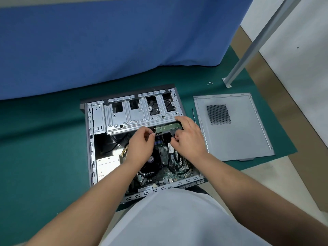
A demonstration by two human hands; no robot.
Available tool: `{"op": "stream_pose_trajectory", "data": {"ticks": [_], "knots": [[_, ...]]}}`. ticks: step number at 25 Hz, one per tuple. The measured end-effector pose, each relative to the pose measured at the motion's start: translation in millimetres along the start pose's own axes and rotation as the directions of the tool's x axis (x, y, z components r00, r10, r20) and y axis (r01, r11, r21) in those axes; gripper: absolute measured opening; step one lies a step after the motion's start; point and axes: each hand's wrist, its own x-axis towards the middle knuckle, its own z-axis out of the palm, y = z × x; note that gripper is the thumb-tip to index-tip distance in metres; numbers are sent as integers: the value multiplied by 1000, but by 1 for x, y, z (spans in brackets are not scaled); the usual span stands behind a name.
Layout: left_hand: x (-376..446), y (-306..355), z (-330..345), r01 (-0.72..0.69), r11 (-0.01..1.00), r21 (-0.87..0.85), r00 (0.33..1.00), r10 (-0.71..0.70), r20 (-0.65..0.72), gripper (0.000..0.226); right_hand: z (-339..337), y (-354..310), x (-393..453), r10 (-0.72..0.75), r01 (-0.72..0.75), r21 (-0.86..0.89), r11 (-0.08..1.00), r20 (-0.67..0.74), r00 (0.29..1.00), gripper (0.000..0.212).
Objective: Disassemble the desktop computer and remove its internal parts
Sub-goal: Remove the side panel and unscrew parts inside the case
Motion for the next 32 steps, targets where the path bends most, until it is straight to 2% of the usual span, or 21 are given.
{"op": "stream_pose_trajectory", "data": {"ticks": [1,3,6,10,14,16,20,27,30,32], "knots": [[5,3,6,157,982,-104,987,-154,32,7,1,-1,-1,3,-3,4,1000,-7,1000,22],[14,10,17,420,834,-357,907,-382,176,16,1,-1,-5,-1,1,-8,1000,-6,1000,22],[24,20,25,548,625,-555,834,-455,312,14,-1,3,-13,-6,6,-9,1000,8,1000,22],[31,27,26,584,489,-648,806,-445,390,23,-2,6,-30,-42,43,-27,999,22,999,20],[22,29,27,608,512,-607,789,-475,389,13,-7,12,-45,-75,75,-5,997,3,997,19],[12,31,27,624,487,-610,774,-490,400,8,-10,16,-51,-98,98,-6,995,21,995,21],[-12,29,29,635,411,-654,745,-551,376,17,-18,27,-56,-115,114,11,993,35,993,24],[-68,22,21,535,261,-804,718,-642,269,16,-25,33,-65,-203,192,98,977,113,973,25],[-94,25,17,467,192,-863,709,-665,235,14,-27,31,-64,-226,193,195,962,164,960,23],[-106,29,13,414,189,-891,722,-664,195,18,-29,26,-63,-212,153,279,948,197,957,18]]}}
